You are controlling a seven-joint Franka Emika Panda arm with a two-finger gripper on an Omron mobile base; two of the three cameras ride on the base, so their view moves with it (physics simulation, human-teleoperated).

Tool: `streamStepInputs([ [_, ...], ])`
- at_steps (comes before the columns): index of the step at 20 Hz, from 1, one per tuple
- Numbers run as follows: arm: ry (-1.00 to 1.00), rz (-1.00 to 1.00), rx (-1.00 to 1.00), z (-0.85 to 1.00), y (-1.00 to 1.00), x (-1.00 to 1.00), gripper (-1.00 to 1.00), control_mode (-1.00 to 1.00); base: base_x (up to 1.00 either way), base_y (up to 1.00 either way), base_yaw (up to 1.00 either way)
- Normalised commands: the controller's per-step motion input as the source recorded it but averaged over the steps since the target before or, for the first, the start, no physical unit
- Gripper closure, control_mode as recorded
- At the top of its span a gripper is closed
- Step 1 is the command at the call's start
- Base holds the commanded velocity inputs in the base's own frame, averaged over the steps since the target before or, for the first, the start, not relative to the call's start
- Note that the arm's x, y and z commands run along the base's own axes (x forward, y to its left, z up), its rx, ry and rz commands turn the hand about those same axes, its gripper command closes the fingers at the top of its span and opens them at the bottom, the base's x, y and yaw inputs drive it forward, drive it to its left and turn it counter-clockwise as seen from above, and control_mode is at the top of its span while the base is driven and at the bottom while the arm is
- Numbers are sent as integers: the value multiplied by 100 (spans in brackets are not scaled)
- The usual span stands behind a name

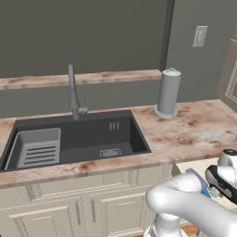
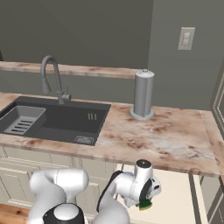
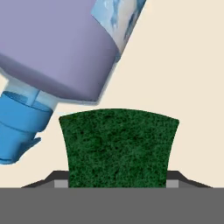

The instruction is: Restock the sink supplies by placing the sponge and soap dispenser on the counter and next to the sink. Make sure the soap dispenser is upright.

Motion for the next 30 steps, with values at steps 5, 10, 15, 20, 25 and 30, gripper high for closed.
streamStepInputs([
  [5, -15, 3, -11, 100, 22, -37, 100, -100, 0, 0, 0],
  [10, -11, 2, -8, 100, 24, -8, 100, -100, 0, 0, 0],
  [15, -5, 3, -3, 96, 19, 19, 100, -100, 0, 0, 0],
  [20, 0, 2, 0, 73, 8, 51, 100, -100, 0, 0, 0],
  [25, 5, 4, 4, 45, 0, 80, 100, -100, 0, 0, 0],
  [30, 14, 5, 6, 37, 0, 92, 100, -100, 0, 0, 0],
])
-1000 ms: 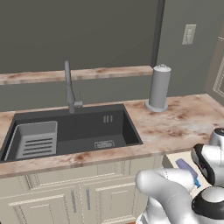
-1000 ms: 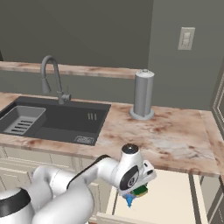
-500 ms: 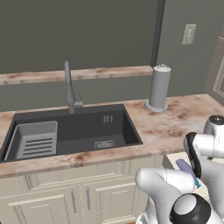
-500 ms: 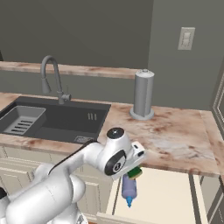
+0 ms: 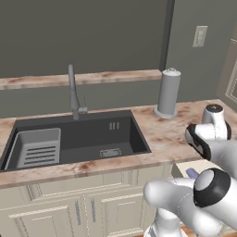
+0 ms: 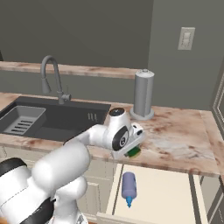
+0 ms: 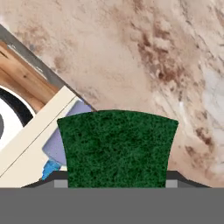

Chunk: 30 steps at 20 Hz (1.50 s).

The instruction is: Restock the sink supplies by placing the sponge and soap dispenser on the counter and next to the sink. Make sure the soap dispenser is upright.

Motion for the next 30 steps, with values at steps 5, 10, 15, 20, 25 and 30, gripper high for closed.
streamStepInputs([
  [5, 12, 6, 6, 11, 12, 96, 100, -100, 0, 0, 0],
  [10, 11, 6, 1, 0, 27, 95, 100, -100, 0, 0, 0],
  [15, 6, 3, -1, -4, 58, 75, 100, -100, 0, 0, 0],
  [20, 5, 1, -1, -6, 54, 50, 100, -100, 0, 0, 0],
  [25, 5, 3, 0, -35, 17, 32, 100, -100, 0, 0, 0],
  [30, 0, 4, 0, -46, 20, 24, 100, -100, 0, 0, 0],
])
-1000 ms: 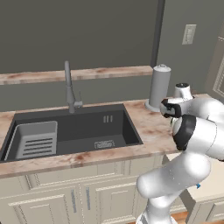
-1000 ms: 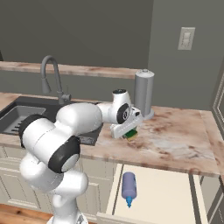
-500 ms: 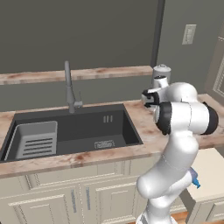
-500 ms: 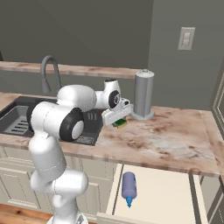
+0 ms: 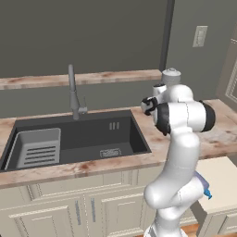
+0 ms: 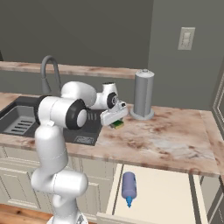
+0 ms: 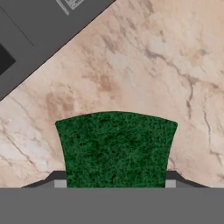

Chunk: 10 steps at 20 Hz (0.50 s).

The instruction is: Restock the sink supplies by placing the sponge and soap dispenser on the counter and next to the sink. Make sure the soap dispenser is upright.

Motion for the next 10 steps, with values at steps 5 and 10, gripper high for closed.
streamStepInputs([
  [5, 0, 3, 0, -40, 14, 32, 100, -100, 0, 0, 0],
  [10, 0, 0, 0, -39, 0, 46, 100, -100, 0, 0, 0],
])
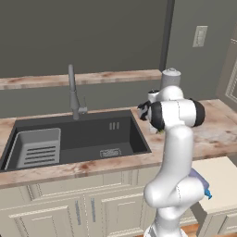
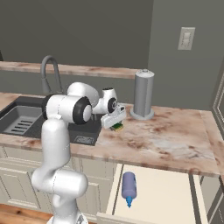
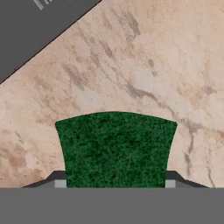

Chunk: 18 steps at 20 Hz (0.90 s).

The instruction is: Restock the sink supplies by placing the sponge and soap dispenser on the counter and next to the sink. Make sure the soap dispenser is upright.

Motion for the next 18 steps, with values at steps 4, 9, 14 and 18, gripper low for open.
streamStepInputs([
  [4, 0, 0, 0, -28, 0, 30, 100, -100, 0, 0, 0],
  [9, 0, 0, 0, -34, 21, 23, -100, -100, 0, 0, 0],
  [14, -8, 0, 0, -15, 24, 4, -100, -100, 0, 0, 0],
  [18, -19, 0, 0, 15, 18, -30, -100, -100, 0, 0, 0],
])
